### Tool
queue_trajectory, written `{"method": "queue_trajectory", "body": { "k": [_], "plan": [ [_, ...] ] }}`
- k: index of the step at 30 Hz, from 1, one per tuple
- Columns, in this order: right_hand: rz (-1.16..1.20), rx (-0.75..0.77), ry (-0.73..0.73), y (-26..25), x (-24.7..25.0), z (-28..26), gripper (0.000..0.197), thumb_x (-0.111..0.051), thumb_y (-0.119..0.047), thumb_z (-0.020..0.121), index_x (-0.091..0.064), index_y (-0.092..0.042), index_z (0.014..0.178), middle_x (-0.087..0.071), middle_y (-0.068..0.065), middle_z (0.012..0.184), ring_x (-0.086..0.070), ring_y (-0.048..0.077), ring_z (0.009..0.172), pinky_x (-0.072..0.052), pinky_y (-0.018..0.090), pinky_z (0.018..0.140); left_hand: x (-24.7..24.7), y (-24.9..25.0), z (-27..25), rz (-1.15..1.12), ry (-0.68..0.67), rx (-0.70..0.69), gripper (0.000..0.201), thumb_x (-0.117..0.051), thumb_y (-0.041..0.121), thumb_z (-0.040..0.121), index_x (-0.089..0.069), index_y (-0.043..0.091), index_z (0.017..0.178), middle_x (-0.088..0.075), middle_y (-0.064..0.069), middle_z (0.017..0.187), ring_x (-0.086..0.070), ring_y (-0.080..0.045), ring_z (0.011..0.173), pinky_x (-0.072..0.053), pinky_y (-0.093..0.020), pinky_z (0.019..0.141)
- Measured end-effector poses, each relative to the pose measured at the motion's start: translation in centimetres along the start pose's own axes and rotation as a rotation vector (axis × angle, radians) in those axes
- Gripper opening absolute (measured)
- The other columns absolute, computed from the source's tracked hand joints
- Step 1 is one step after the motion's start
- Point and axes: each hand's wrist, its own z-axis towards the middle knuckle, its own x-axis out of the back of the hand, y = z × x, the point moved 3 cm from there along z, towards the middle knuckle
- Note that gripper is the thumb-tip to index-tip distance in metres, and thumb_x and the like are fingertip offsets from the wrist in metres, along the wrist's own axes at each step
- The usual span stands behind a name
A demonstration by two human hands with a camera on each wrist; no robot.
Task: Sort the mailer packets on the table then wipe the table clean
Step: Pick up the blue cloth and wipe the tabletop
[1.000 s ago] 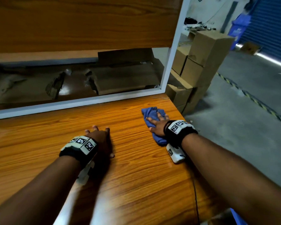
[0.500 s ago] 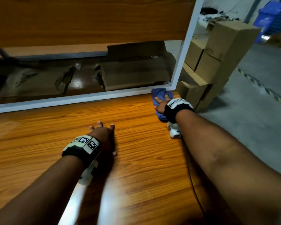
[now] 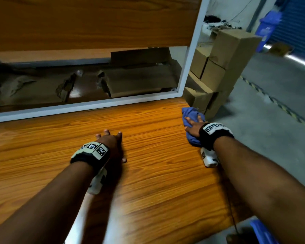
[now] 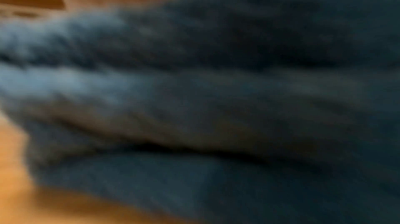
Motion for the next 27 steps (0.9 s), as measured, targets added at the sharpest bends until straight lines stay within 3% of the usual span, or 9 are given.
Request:
{"method": "queue_trajectory", "body": {
  "k": [3,8,11,15,17,20,23,25,27],
  "plan": [
    [-0.039,0.052,0.000,-2.6,-0.4,-2.3,0.069,-0.031,-0.065,0.091,0.007,-0.052,0.146,0.026,0.004,0.157,0.007,0.043,0.145,-0.004,0.056,0.117,0.3,0.4,-0.3,0.020,-0.011,0.006,0.115,-0.077,0.048,0.073,0.005,0.032,0.153,0.018,-0.020,0.156,0.008,-0.052,0.140,-0.015,-0.063,0.111],
    [-0.078,0.357,-0.019,-12.5,-3.5,-8.1,0.061,-0.033,-0.057,0.095,0.000,-0.054,0.146,0.025,0.001,0.157,0.018,0.043,0.143,0.000,0.055,0.117,0.4,0.2,-0.2,0.014,-0.009,-0.003,0.115,-0.076,0.050,0.073,0.004,0.032,0.153,0.017,-0.020,0.156,0.006,-0.052,0.140,-0.016,-0.065,0.110],
    [-0.076,0.340,-0.003,-11.6,-3.9,-8.6,0.060,-0.033,-0.057,0.096,-0.002,-0.053,0.147,0.022,0.002,0.159,0.014,0.042,0.144,-0.001,0.054,0.118,0.2,-0.2,-0.7,0.001,0.027,-0.035,0.110,-0.076,0.051,0.072,-0.005,0.031,0.153,0.010,-0.022,0.157,0.001,-0.053,0.140,-0.020,-0.064,0.111],
    [0.066,0.067,0.003,-5.0,-3.3,-7.2,0.062,-0.031,-0.061,0.095,0.000,-0.051,0.148,0.023,0.001,0.158,0.012,0.041,0.145,-0.003,0.054,0.117,-0.7,-0.7,-2.5,0.003,0.074,-0.066,0.096,-0.071,0.059,0.074,-0.023,0.027,0.151,-0.009,-0.024,0.156,-0.018,-0.052,0.139,-0.028,-0.059,0.111],
    [0.098,0.006,0.025,-4.4,-3.2,-7.2,0.061,-0.031,-0.060,0.095,-0.001,-0.050,0.148,0.022,0.000,0.159,0.012,0.042,0.144,-0.004,0.056,0.117,-2.0,-1.0,-3.5,0.040,0.062,-0.078,0.099,-0.070,0.064,0.071,-0.021,0.031,0.150,-0.011,-0.022,0.155,-0.020,-0.052,0.137,-0.029,-0.060,0.109],
    [0.037,0.143,0.010,-9.1,-4.4,-8.6,0.062,-0.030,-0.061,0.094,0.001,-0.052,0.147,0.023,0.001,0.159,0.013,0.044,0.144,-0.003,0.058,0.116,-3.7,-2.2,-4.5,0.056,0.022,-0.060,0.111,-0.074,0.065,0.065,-0.006,0.042,0.150,0.004,-0.015,0.159,-0.005,-0.056,0.139,-0.023,-0.066,0.108],
    [-0.056,0.355,0.018,-14.6,-6.5,-11.3,0.061,-0.034,-0.057,0.095,-0.002,-0.053,0.147,0.022,0.001,0.159,0.016,0.042,0.144,-0.003,0.057,0.117,-4.1,-2.9,-4.2,0.060,0.038,-0.072,0.115,-0.074,0.068,0.063,-0.001,0.046,0.149,0.007,-0.012,0.160,-0.003,-0.055,0.139,-0.021,-0.066,0.109],
    [-0.116,0.384,0.023,-15.2,-6.3,-11.6,0.061,-0.033,-0.056,0.096,-0.002,-0.051,0.148,0.021,0.005,0.159,0.015,0.040,0.144,0.000,0.054,0.118,-4.2,-2.9,-4.4,0.089,0.054,-0.096,0.115,-0.071,0.069,0.065,0.000,0.043,0.150,0.005,-0.016,0.159,-0.006,-0.056,0.139,-0.016,-0.063,0.112],
    [-0.107,0.317,0.029,-13.3,-5.2,-10.1,0.061,-0.032,-0.057,0.096,0.000,-0.050,0.148,0.021,0.007,0.159,0.013,0.039,0.145,0.002,0.052,0.118,-4.3,-2.8,-4.9,0.113,0.065,-0.101,0.111,-0.069,0.067,0.070,0.001,0.039,0.152,0.006,-0.018,0.159,-0.004,-0.056,0.139,-0.014,-0.061,0.112]
  ]
}}
